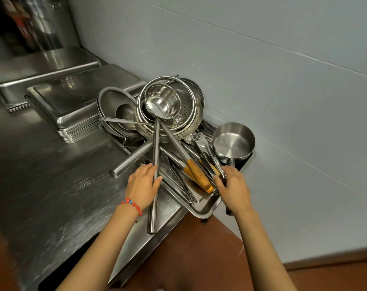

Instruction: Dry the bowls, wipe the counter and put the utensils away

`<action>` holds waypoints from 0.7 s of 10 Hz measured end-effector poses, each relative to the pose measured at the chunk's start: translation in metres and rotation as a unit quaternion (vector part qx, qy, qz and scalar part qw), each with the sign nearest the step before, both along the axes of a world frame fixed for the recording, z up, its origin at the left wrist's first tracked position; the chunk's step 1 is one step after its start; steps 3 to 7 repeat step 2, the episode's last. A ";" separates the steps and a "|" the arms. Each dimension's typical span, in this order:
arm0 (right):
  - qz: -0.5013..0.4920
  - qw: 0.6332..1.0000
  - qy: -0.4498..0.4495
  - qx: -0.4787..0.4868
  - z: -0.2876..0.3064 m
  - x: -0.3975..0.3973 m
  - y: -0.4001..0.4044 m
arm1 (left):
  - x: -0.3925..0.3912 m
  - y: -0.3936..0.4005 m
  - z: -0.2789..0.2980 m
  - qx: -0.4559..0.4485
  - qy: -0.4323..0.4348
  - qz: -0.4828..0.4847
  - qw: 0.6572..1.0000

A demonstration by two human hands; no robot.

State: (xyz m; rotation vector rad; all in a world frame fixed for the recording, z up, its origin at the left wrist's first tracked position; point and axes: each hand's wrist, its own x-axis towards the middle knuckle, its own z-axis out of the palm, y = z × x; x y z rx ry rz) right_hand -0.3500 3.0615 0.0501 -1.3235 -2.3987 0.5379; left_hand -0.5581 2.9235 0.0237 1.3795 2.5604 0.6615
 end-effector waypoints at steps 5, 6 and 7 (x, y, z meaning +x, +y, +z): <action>0.037 0.999 0.017 0.026 0.003 0.008 -0.018 | 0.017 -0.033 0.008 0.013 0.027 0.029 0.999; 0.037 0.999 0.017 0.026 0.003 0.008 -0.018 | 0.017 -0.033 0.008 0.013 0.027 0.029 0.999; 0.037 0.999 0.017 0.026 0.003 0.008 -0.018 | 0.017 -0.033 0.008 0.013 0.027 0.029 0.999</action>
